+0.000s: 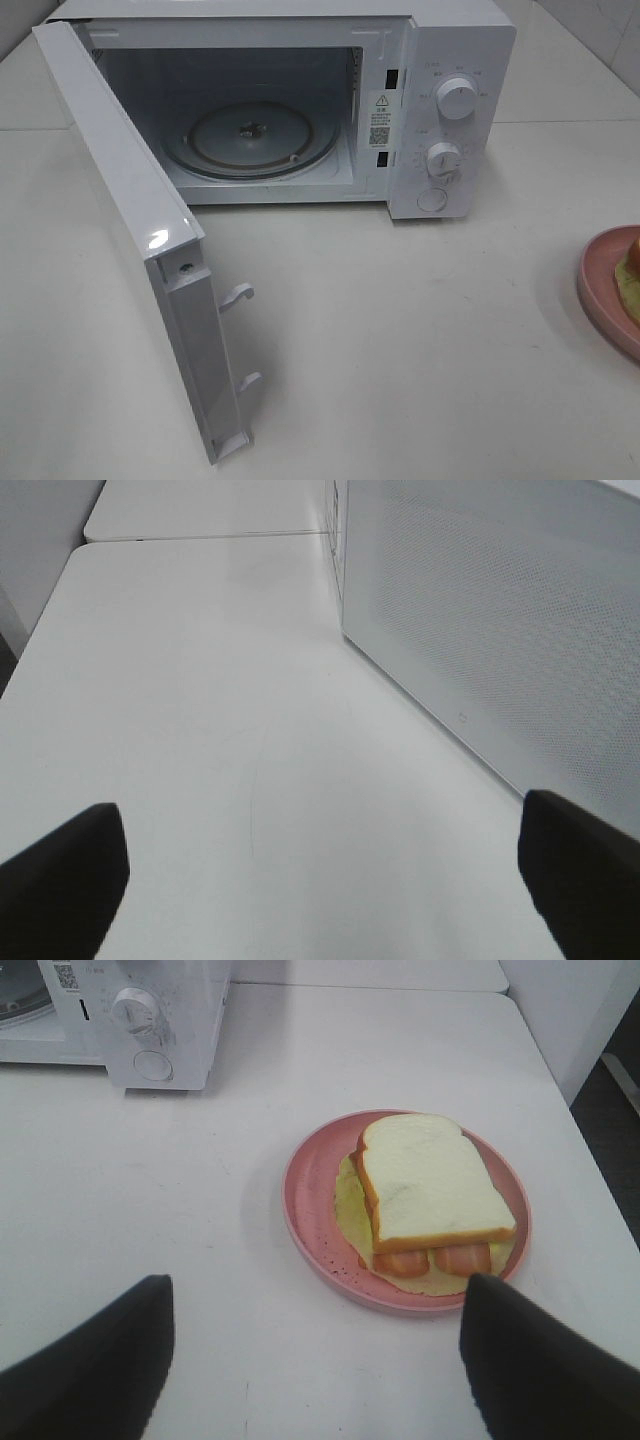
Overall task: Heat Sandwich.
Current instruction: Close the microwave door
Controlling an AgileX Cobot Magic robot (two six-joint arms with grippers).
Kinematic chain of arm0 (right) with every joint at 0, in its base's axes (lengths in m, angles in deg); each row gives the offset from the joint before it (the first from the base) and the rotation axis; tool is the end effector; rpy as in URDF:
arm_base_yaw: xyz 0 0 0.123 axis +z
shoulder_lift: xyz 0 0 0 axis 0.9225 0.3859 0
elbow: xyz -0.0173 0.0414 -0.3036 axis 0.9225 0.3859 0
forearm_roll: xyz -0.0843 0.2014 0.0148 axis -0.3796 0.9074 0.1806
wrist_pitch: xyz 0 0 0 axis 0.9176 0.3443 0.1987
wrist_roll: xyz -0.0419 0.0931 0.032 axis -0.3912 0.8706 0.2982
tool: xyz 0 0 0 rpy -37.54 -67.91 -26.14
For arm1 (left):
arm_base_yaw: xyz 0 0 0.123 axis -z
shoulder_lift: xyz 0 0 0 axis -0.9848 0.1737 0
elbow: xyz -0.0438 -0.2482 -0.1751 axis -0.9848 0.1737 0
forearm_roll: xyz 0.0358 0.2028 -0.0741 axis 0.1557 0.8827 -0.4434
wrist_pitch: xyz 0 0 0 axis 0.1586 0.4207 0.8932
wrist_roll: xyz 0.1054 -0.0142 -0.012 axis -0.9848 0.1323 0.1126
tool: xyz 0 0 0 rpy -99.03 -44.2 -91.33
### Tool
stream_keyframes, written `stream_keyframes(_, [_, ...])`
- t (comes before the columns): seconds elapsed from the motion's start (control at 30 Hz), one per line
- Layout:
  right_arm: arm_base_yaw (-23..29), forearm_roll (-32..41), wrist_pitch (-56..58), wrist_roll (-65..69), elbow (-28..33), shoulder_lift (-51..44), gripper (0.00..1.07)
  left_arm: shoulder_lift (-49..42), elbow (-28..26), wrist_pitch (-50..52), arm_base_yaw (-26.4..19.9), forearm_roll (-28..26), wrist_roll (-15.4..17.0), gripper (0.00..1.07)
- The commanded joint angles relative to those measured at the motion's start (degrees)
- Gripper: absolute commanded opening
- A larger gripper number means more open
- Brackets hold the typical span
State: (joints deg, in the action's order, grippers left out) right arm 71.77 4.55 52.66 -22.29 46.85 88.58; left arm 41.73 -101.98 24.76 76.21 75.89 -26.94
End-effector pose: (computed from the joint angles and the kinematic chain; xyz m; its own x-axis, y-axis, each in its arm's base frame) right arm -0.0416 -0.0148 0.2573 -0.4276 -0.0331 -0.9034 0.0188 0.9988 -0.0455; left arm -0.0418 -0.0179 0.2556 -0.4329 0.0354 -0.9007 0.0892 0.9960 -0.0037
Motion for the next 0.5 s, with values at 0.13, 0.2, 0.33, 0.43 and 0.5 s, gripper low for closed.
stream_keyframes(0.13, [-0.52, 0.29, -0.23, -0.63, 0.23, -1.43, 0.76, -1.60, 0.17, 0.74, -0.17, 0.00, 0.17, 1.04])
stream_keyframes(0.2, [-0.52, 0.29, -0.23, -0.63, 0.23, -1.43, 0.76, -1.60, 0.17, 0.74, -0.17, 0.00, 0.17, 1.04])
stream_keyframes(0.33, [-0.52, 0.29, -0.23, -0.63, 0.23, -1.43, 0.76, -1.60, 0.17, 0.74, -0.17, 0.00, 0.17, 1.04])
stream_keyframes(0.43, [-0.52, 0.29, -0.23, -0.63, 0.23, -1.43, 0.76, -1.60, 0.17, 0.74, -0.17, 0.00, 0.17, 1.04])
stream_keyframes(0.5, [-0.52, 0.29, -0.23, -0.63, 0.23, -1.43, 0.76, -1.60, 0.17, 0.74, -0.17, -0.06, 0.17, 1.04])
